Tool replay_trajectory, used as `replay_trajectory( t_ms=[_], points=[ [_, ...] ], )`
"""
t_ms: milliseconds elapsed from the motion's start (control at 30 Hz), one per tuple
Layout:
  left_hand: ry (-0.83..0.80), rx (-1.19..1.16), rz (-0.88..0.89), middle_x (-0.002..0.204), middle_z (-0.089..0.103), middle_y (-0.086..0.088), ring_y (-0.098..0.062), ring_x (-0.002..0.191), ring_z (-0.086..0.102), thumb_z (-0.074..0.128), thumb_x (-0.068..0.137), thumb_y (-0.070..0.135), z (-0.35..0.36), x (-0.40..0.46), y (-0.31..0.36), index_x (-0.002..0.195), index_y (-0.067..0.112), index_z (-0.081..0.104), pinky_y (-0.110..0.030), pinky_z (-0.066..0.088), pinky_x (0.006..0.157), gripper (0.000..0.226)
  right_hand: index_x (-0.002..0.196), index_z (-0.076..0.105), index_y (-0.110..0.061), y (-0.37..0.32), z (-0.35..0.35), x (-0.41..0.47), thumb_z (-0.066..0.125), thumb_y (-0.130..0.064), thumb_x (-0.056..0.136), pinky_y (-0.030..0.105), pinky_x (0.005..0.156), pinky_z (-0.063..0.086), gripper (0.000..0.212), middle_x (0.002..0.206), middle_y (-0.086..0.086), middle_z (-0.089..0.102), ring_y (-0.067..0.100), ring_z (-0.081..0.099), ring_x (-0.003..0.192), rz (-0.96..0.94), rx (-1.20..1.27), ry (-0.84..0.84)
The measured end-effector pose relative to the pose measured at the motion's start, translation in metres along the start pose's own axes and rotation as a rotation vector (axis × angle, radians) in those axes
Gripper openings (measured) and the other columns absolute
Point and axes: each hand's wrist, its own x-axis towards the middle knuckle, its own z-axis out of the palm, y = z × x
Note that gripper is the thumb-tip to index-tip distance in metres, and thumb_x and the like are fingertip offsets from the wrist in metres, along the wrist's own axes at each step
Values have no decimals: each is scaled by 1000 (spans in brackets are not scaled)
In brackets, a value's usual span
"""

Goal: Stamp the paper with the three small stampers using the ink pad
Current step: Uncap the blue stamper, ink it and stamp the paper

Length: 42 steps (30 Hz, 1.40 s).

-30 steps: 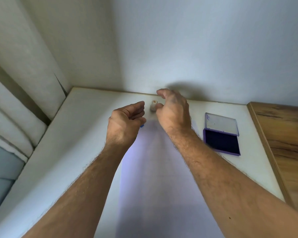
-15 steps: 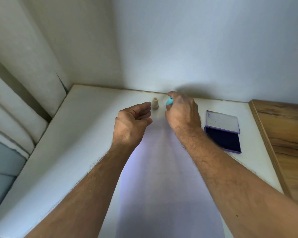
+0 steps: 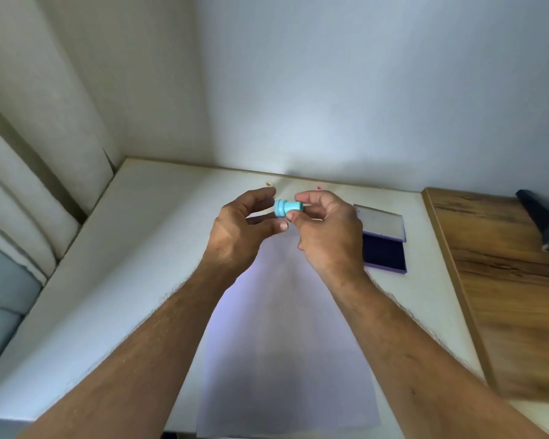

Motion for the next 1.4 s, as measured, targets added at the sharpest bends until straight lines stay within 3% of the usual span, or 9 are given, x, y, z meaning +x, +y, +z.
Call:
replay_trajectory(
  t_ms=[100, 233, 400, 600, 733, 933, 1133, 1300, 1400],
  points=[
    [-65, -49, 20, 105, 74, -3, -15, 91, 72, 75, 81, -2, -1, -7, 5, 120, 14, 68, -20, 57, 78, 42, 99, 68, -29, 1, -9, -11, 72, -17, 86, 27, 55, 53, 18, 91, -5, 75, 11, 62, 61, 64, 60, -64],
    [-128, -68, 38, 102, 75, -9, -17, 88, 73, 73, 82, -4, -1, -12, 3, 116, 11, 70, -24, 58, 79, 38, 109, 69, -23, 2, -22, -21, 70, -18, 89, 20, 42, 47, 21, 88, -2, 73, 7, 58, 45, 149, 117, -75],
    [-175, -28, 37, 106, 76, -8, -17, 91, 73, 71, 84, -4, 2, -9, -3, 116, 11, 72, -24, 58, 78, 35, 110, 69, -20, 12, -23, -30, 70, -19, 89, 23, 44, 50, 20, 84, -3, 73, 10, 61, 47, 224, 218, -56],
    [-127, -40, 65, 93, 78, 1, -12, 85, 73, 75, 79, -5, 4, -2, -7, 109, 14, 74, -23, 58, 77, 36, 100, 73, -18, 20, -19, -20, 71, -14, 88, 26, 48, 52, 13, 66, -6, 69, 12, 59, 49, 229, 425, -66],
    [-59, -62, 123, 93, 79, 1, -15, 93, 74, 76, 76, -8, 6, 2, -9, 106, 18, 74, -25, 58, 83, 39, 105, 73, -17, 22, -11, -9, 68, -11, 90, 27, 52, 53, 17, 75, -1, 72, 13, 59, 50, 279, 515, -134],
    [-20, -87, 129, 88, 79, 6, -10, 90, 74, 77, 74, -7, 2, 5, -8, 100, 18, 75, -21, 57, 82, 36, 107, 74, -17, 25, -9, -3, 69, -6, 88, 25, 50, 54, 22, 77, 0, 73, 10, 58, 52, 182, 458, -159],
    [-20, -120, 100, 83, 79, 1, -12, 80, 74, 80, 64, 12, 4, 6, -6, 95, 15, 75, -23, 58, 74, 32, 100, 73, -20, 28, -10, 3, 67, 0, 88, 27, 51, 54, 24, 84, 2, 75, 13, 60, 53, 193, 504, -225],
    [-10, -122, 88, 78, 78, 0, -14, 73, 73, 80, 70, 13, 9, 6, -5, 88, 16, 76, -25, 59, 70, 19, 95, 73, -22, 31, -15, 3, 68, 3, 86, 28, 51, 55, 27, 91, 5, 76, 13, 60, 53, 142, 456, -172],
    [34, -181, 66, 81, 77, -4, -18, 76, 72, 80, 73, 9, 6, 9, -5, 90, 15, 76, -29, 59, 73, 18, 93, 73, -22, 29, -18, 5, 64, 7, 87, 27, 51, 53, 31, 88, 1, 76, 13, 58, 52, 175, 545, -155]
  ],
)
